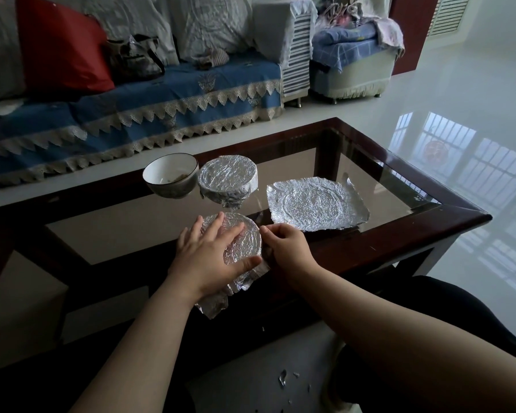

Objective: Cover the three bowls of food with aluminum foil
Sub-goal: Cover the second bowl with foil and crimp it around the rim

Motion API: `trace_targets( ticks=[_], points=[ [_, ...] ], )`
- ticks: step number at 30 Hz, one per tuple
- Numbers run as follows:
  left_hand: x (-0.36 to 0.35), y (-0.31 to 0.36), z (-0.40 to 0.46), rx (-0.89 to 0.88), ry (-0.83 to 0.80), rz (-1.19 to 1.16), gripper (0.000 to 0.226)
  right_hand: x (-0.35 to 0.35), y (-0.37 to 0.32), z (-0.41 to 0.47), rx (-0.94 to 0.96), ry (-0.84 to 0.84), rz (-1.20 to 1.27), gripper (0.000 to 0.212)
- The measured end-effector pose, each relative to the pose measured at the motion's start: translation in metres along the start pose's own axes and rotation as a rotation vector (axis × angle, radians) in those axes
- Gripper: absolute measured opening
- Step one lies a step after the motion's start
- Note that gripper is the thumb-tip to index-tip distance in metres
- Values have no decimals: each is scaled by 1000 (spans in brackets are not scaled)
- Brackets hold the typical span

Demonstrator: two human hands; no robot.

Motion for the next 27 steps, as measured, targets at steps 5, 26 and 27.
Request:
trace_targets(
  ticks=[5,26,27],
  points=[
    [-1,-1,1,-1,17,0,105,0,4,1,7,80,20,12],
    [-2,-5,2,100,43,37,103,-2,16,-17,55,-46,180,16],
    [-2,-5,2,102,43,38,103,-4,17,-17,45,-38,216,16]
  ],
)
Point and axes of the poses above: each hand's wrist, its own z-axis towards the middle knuckle, its own x-axis out of the back of the hand, y = z × x, the point moved 9 cm from there along z, towards the middle knuckle, and after that the axes turned 6 degrees about x, right-handed, at the moved point
